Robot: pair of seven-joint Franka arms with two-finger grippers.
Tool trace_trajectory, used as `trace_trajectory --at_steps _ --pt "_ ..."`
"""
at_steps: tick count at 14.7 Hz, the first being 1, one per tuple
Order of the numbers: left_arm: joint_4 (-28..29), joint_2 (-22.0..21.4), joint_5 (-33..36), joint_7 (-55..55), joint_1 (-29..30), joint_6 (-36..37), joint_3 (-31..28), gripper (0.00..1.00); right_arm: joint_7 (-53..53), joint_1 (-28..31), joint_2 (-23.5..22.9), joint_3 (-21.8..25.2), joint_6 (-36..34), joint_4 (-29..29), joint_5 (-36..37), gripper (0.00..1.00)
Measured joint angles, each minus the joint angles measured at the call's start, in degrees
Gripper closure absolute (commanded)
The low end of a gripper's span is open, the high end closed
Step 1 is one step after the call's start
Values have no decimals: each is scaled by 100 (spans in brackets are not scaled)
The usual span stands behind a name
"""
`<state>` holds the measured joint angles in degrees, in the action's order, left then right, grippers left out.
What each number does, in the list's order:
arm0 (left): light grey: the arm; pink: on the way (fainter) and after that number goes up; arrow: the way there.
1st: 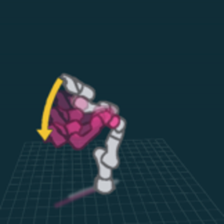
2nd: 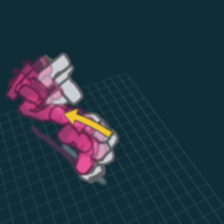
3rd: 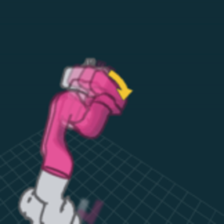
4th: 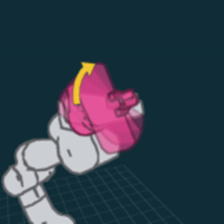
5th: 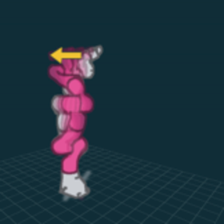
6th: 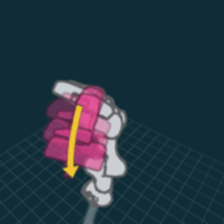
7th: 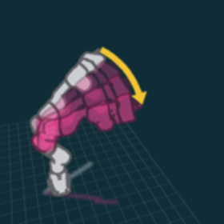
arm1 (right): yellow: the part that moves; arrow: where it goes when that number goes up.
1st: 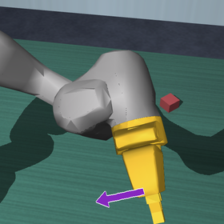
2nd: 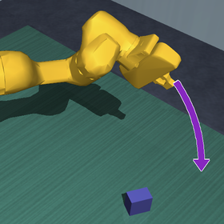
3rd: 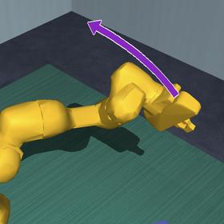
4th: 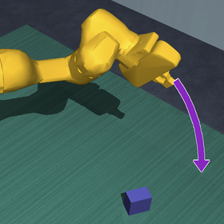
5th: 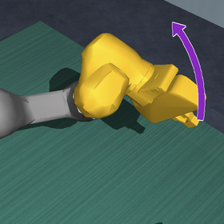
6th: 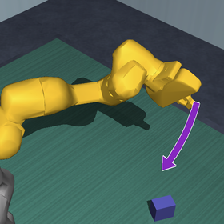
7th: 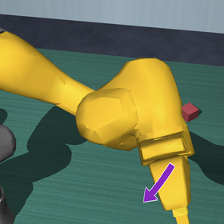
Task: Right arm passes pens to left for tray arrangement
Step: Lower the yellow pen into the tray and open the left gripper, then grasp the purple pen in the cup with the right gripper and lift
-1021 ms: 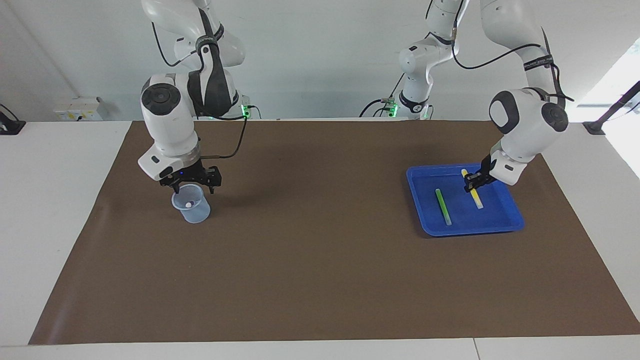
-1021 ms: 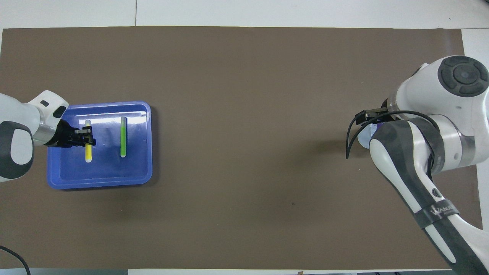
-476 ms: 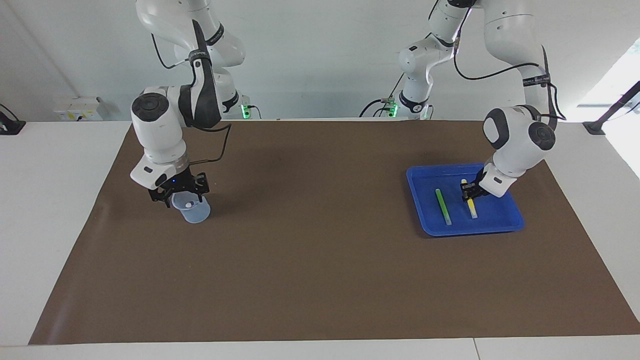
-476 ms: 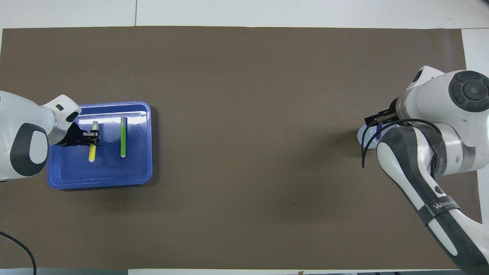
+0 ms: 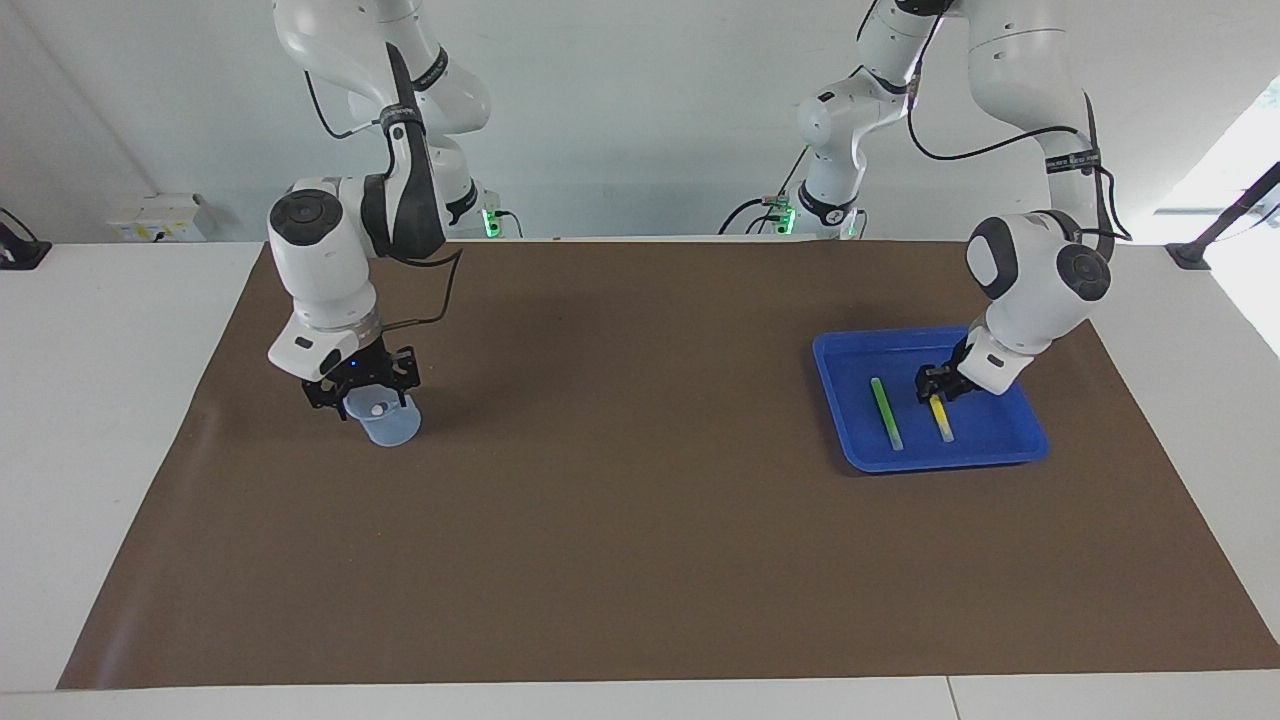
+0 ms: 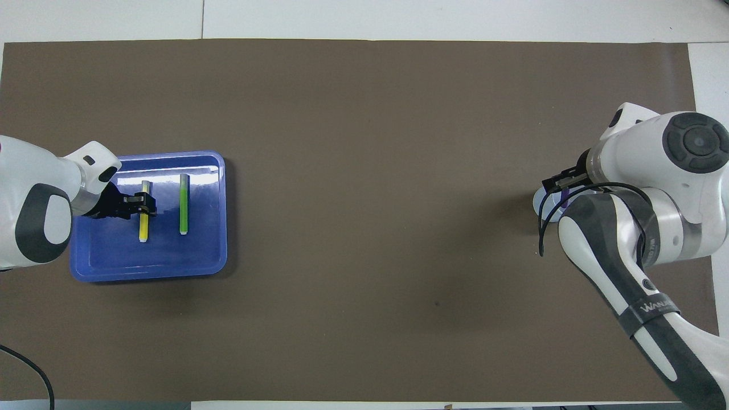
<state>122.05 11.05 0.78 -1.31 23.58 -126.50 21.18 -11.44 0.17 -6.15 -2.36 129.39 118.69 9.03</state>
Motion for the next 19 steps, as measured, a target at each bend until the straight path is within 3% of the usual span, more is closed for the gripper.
trace_trajectory --at_steps 3,6,8,9,14,19 --pt "0 0 0 0 0 -7 0 0 -2 0 0 -1 150 25 0 36" --pt "0 0 0 0 1 -11 0 0 -3 0 0 -1 184 28 0 59" --pt "-19 0 0 0 1 1 0 0 -3 0 0 -2 184 30 0 81" --pt "-57 -1 0 0 1 44 0 0 -3 0 0 -2 183 34 1 98" --pt "-1047 -58 -27 266 -11 1439 54 0 -4 0 5 -2 183 32 1 100" --pt "-2207 -417 -629 1788 -351 2916 125 0 -3 5 67 14 38 -306 1 100"
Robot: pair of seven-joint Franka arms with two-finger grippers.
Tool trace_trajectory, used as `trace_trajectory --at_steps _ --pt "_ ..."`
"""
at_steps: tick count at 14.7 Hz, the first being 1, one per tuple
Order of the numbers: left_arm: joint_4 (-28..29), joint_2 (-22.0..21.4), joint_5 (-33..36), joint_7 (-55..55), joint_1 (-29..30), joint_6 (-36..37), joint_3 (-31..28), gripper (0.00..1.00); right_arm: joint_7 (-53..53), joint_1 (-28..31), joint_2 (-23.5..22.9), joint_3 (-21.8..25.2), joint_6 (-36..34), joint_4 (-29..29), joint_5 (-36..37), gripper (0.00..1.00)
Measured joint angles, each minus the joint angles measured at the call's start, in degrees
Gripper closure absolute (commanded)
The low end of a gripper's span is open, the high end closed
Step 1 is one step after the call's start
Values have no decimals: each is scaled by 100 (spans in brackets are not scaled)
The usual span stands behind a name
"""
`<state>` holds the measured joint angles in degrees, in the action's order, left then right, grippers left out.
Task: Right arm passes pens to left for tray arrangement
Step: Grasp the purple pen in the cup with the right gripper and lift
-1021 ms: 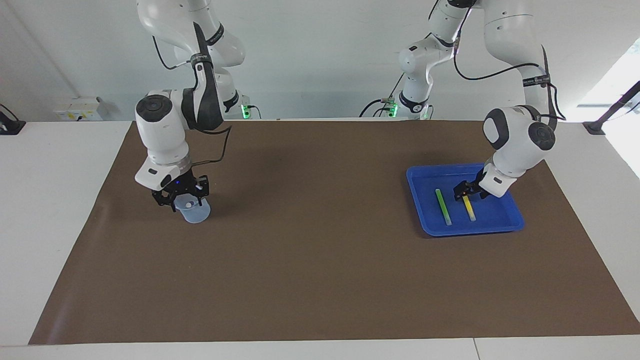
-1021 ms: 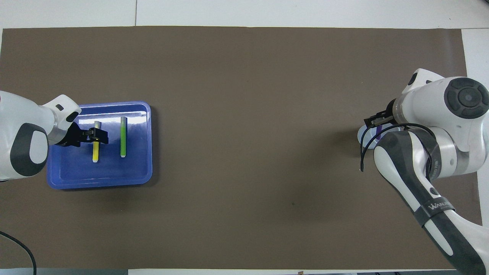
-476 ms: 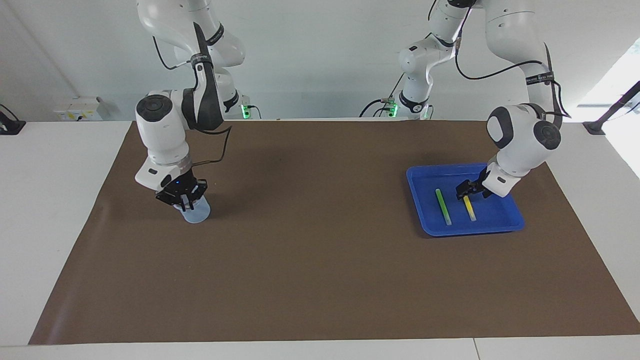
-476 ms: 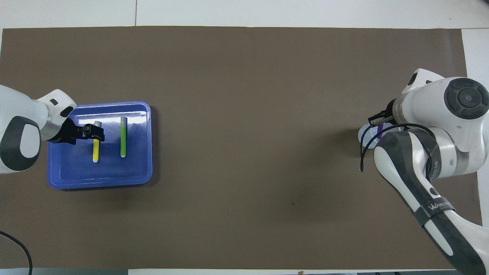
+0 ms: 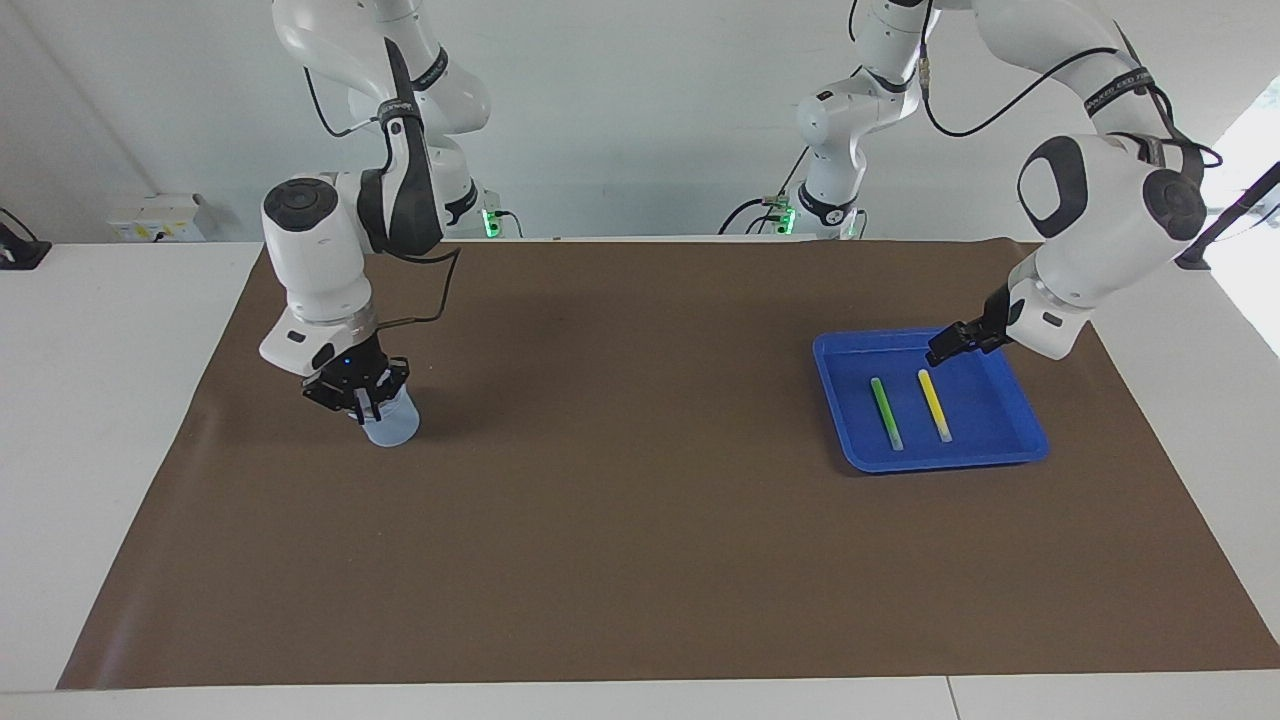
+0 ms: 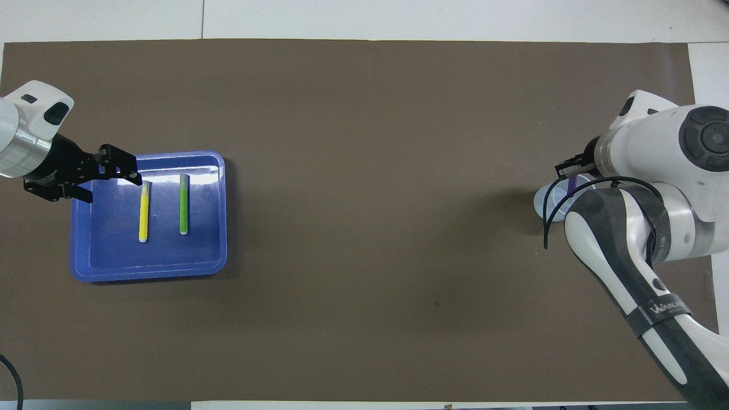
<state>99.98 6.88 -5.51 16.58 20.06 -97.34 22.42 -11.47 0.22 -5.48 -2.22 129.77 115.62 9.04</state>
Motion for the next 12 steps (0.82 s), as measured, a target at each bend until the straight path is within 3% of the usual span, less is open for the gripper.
trace_trajectory --at_steps 6,12 --pt "-84 -1183 -1179 2299 -38 400 5 0 624 -12 501 -109 -1128 -757 -83 100" --pt "6 -1516 -1544 3139 -82 320 3 0 3019 -78 420 -446 -1462 -1267 -1247 100"
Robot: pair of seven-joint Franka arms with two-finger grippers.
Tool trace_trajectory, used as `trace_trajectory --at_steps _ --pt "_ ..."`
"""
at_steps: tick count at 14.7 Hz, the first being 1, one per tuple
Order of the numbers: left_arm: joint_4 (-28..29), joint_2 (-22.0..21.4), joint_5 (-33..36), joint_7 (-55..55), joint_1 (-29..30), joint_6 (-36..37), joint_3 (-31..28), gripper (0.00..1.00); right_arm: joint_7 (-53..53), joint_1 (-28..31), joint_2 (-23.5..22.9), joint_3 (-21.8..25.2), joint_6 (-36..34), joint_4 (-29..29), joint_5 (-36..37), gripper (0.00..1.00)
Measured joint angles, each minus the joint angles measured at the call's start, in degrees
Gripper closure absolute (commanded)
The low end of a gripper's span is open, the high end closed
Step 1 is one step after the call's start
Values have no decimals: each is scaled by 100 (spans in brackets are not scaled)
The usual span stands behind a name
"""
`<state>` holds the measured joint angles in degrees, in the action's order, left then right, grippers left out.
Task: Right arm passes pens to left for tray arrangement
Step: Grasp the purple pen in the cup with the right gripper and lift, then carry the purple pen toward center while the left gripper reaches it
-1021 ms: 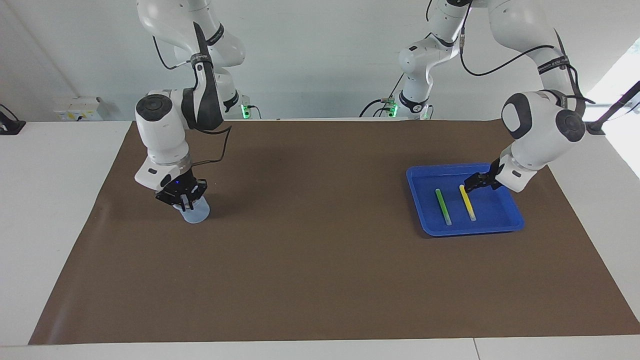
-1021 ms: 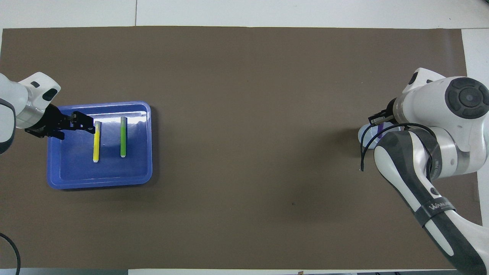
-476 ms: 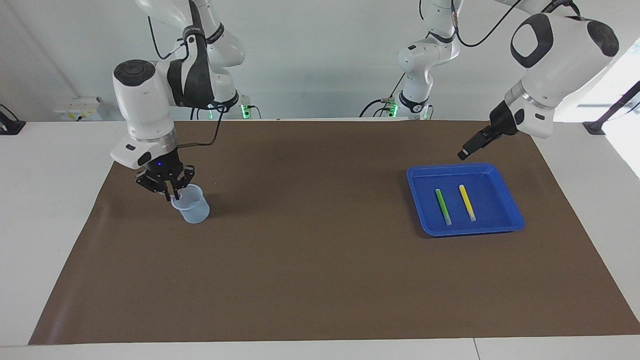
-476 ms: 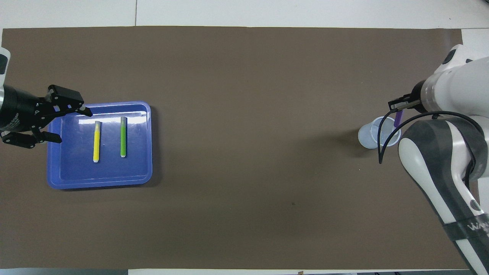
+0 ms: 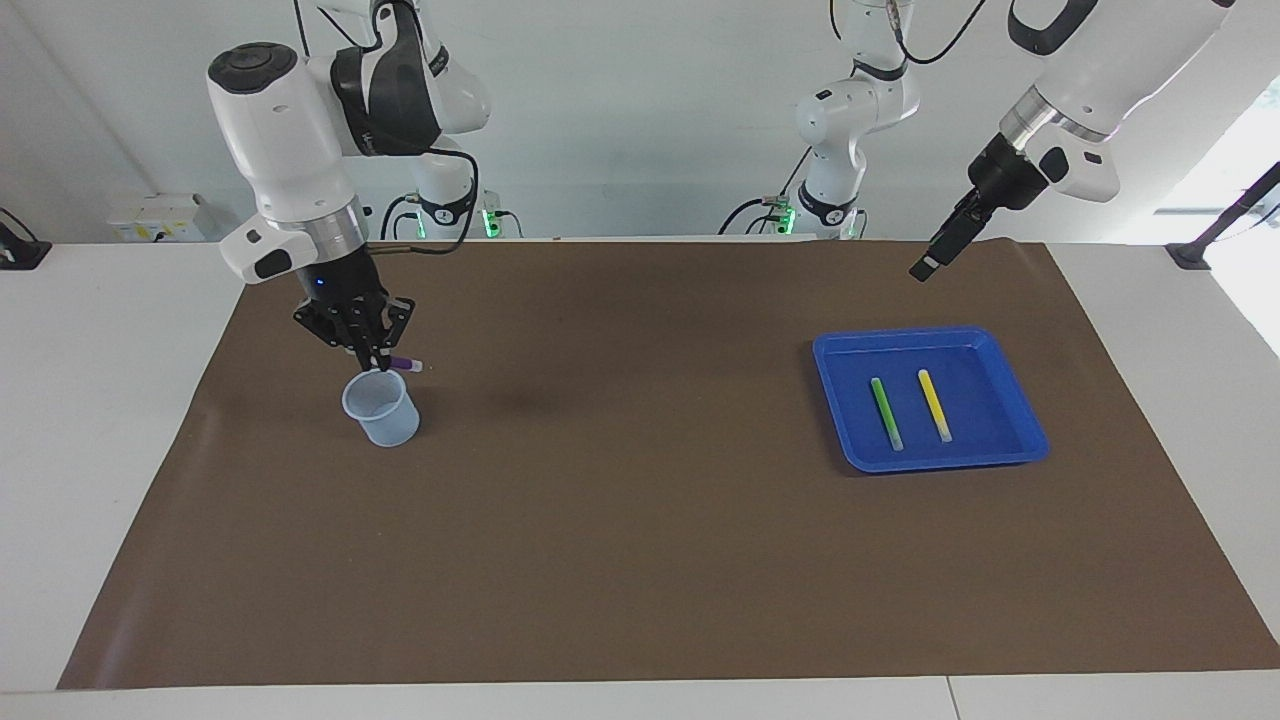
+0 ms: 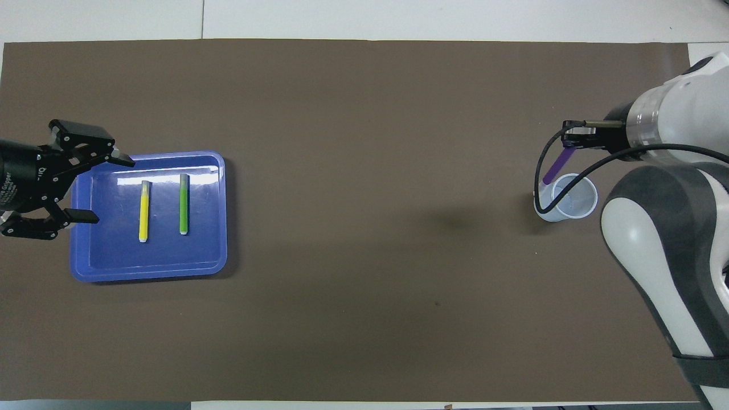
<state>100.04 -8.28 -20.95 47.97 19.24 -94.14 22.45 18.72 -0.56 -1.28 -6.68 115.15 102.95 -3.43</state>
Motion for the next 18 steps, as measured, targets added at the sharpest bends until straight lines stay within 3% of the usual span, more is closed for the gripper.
trace_trajectory --at_steps 8,13,18 --pt "142 -4 -48 302 -13 -362 -5 0 4774 -72 -447 -1453 392 -846 -1021 100" --pt "168 -5 -80 2778 -615 -1014 8 0 6766 -75 -841 -2181 1306 -1095 -1643 100" --pt "154 -12 562 5319 -1382 -1189 23 0 7813 -84 -912 -2726 1437 -1139 -1866 100"
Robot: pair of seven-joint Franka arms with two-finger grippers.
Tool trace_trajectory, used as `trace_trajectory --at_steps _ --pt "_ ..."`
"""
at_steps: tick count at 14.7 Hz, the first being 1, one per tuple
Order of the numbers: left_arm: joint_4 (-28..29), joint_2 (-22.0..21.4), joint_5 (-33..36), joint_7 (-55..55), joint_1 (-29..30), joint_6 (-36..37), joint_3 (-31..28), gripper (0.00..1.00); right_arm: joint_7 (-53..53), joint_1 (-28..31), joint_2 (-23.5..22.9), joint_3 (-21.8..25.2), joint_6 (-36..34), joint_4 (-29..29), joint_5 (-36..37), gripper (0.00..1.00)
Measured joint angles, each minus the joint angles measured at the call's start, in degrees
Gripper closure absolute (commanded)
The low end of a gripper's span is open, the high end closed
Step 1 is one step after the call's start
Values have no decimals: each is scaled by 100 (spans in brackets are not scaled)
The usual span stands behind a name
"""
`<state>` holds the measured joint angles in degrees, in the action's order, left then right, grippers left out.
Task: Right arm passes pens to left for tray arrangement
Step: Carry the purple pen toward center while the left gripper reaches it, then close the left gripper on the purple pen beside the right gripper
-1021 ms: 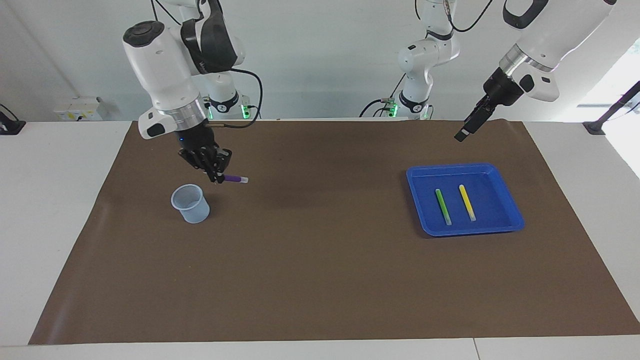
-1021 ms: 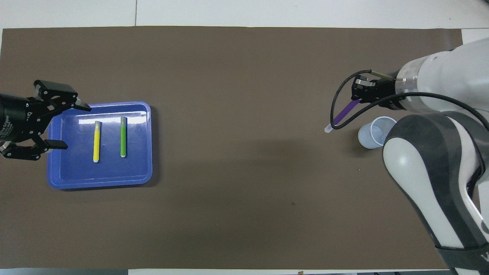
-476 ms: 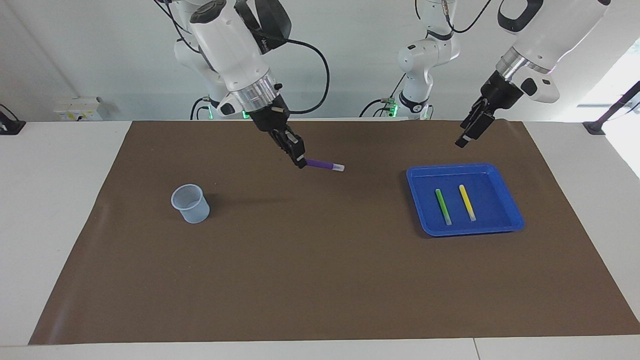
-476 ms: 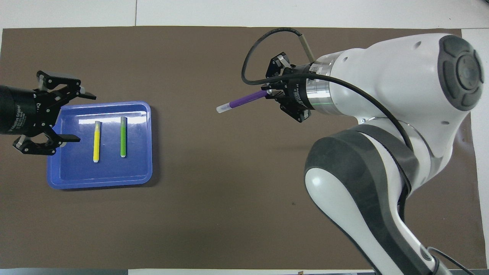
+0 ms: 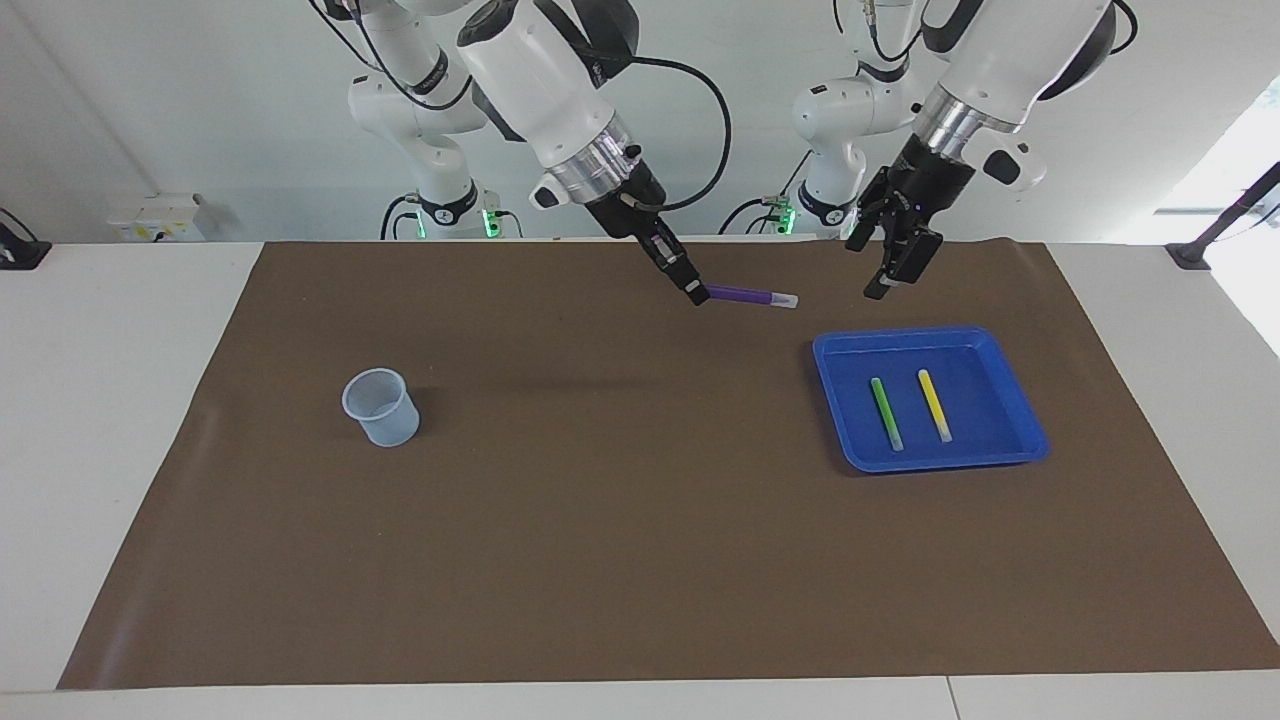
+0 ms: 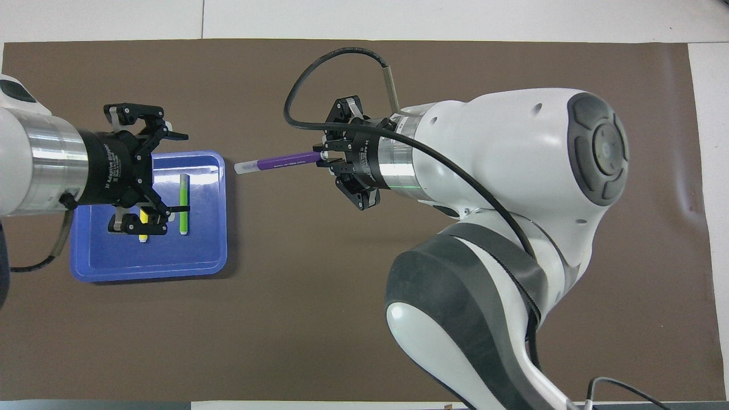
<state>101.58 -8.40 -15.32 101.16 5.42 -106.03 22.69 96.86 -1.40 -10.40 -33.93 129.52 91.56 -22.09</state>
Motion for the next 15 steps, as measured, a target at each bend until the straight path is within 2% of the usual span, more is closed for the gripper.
trace_trajectory --at_steps 6,15 --pt "-120 -16 959 2211 -758 -174 15 0 209 -63 -42 -109 -29 12 -159 100" --pt "87 233 1079 2693 -1013 -785 84 0 210 -65 -68 -111 -29 15 -160 100"
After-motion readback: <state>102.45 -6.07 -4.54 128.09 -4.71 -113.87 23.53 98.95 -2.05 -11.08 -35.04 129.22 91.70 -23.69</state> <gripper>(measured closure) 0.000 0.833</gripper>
